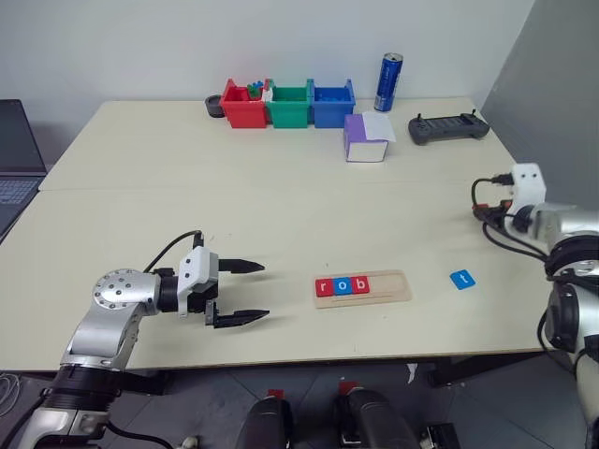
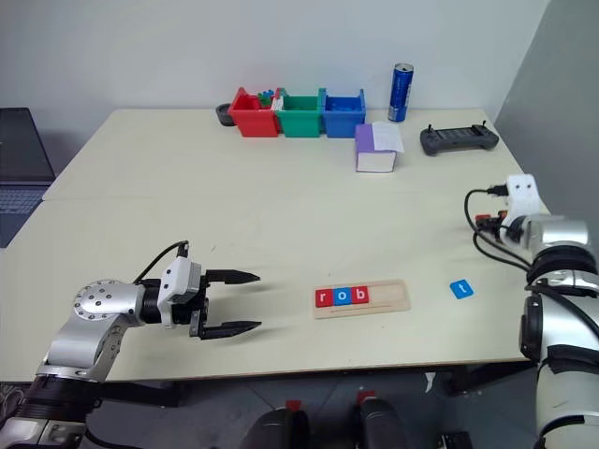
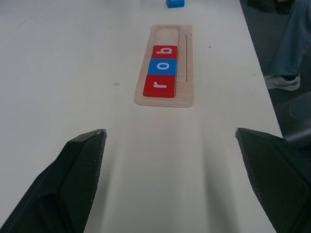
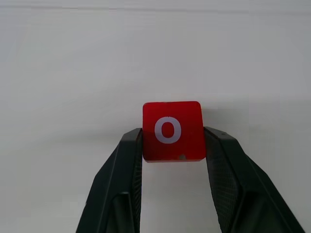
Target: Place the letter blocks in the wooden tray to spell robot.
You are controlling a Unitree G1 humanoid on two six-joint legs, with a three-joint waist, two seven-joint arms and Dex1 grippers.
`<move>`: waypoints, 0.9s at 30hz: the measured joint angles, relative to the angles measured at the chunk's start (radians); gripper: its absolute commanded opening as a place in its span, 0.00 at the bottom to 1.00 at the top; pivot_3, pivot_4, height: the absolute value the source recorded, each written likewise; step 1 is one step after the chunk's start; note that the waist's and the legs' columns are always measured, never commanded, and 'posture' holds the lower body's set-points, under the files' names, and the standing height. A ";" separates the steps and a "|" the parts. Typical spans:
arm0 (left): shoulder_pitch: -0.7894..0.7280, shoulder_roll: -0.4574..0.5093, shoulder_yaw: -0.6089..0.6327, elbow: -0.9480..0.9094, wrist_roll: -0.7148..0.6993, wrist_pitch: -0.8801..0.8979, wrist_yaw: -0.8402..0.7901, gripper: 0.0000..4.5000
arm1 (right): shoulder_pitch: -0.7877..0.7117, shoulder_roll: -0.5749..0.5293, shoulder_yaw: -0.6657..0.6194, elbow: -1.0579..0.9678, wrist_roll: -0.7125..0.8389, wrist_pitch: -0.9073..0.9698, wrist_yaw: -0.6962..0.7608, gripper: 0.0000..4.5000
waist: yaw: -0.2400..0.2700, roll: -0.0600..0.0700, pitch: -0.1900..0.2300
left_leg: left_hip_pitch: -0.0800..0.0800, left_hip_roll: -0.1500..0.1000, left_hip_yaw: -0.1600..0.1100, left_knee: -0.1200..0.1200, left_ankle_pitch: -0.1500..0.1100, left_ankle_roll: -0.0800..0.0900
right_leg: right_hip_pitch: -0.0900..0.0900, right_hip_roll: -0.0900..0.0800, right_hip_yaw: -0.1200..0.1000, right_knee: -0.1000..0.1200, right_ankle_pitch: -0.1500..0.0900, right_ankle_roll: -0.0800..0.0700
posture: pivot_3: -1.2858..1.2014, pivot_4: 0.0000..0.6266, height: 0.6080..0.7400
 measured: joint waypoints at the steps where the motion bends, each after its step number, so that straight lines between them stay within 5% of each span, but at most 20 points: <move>1: -0.002 -0.003 -0.002 0.003 0.000 0.000 -0.004 1.00 | 0.060 -0.016 -0.008 -0.116 0.015 0.075 0.009 0.32 | 0.002 0.000 0.000 | 0.000 0.000 0.000 0.000 0.000 0.000 | 0.000 0.000 0.000 0.000 0.000 0.000 | 0.52 0.24 1.00; 4: -0.030 -0.014 -0.018 0.028 0.001 -0.005 -0.017 1.00 | 0.352 -0.066 -0.068 -0.532 0.103 0.318 0.048 0.32 | 0.020 0.000 -0.001 | -0.001 0.000 -0.002 0.000 0.000 0.000 | 0.000 0.000 -0.001 -0.001 0.000 0.000 | 0.52 0.24 1.00; 9: -0.091 -0.033 -0.041 0.081 0.006 -0.011 -0.048 1.00 | 0.630 -0.106 -0.156 -0.886 0.222 0.487 0.103 0.32 | 0.021 0.002 -0.001 | 0.000 0.000 0.000 0.001 0.000 0.000 | 0.000 0.000 -0.001 -0.001 0.000 0.001 | 0.52 0.24 1.00; 20: -0.145 -0.053 -0.059 0.151 0.024 -0.047 -0.078 1.00 | 0.688 -0.087 -0.206 -0.950 0.268 0.511 0.043 0.32 | 0.006 0.002 -0.001 | -0.001 0.000 -0.001 0.001 0.000 0.000 | 0.000 0.000 -0.001 -0.002 0.001 0.003 | 0.52 0.24 1.00; 27: -0.145 -0.053 -0.059 0.154 0.024 -0.049 -0.086 1.00 | 0.657 -0.089 -0.189 -0.924 0.276 0.530 0.006 0.85 | 0.003 0.002 -0.001 | -0.001 0.000 -0.001 0.001 0.000 0.000 | 0.000 0.000 -0.001 -0.002 0.001 0.003 | 0.52 0.24 1.00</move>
